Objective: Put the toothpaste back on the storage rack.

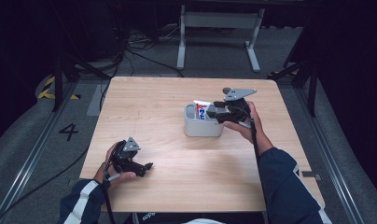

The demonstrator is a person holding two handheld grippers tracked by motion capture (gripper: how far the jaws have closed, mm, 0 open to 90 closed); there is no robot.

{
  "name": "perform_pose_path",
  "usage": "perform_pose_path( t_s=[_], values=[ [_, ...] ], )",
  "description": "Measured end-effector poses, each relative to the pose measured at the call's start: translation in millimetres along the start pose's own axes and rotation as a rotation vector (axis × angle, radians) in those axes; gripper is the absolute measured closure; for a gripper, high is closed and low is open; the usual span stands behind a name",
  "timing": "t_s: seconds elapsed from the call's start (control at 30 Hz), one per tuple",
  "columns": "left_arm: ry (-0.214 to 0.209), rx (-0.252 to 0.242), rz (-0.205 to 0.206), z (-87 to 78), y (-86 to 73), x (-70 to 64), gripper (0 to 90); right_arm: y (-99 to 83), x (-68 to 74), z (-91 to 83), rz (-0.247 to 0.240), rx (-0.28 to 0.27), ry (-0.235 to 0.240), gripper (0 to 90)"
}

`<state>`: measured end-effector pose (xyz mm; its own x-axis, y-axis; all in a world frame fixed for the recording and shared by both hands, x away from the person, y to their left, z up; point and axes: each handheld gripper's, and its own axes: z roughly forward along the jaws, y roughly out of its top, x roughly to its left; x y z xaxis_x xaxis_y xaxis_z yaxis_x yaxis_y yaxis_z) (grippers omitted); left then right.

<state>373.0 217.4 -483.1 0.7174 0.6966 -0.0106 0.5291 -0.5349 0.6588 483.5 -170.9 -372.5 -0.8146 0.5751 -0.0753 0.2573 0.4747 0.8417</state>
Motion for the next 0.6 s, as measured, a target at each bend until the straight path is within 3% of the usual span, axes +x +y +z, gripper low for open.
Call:
perform_pose_path(
  t_s=[0.6],
  values=[
    [0.000,0.000,0.000,0.0,0.0,0.0,0.2,-5.4,5.8,-34.8,-0.078,0.045,-0.070,38.7]
  ],
)
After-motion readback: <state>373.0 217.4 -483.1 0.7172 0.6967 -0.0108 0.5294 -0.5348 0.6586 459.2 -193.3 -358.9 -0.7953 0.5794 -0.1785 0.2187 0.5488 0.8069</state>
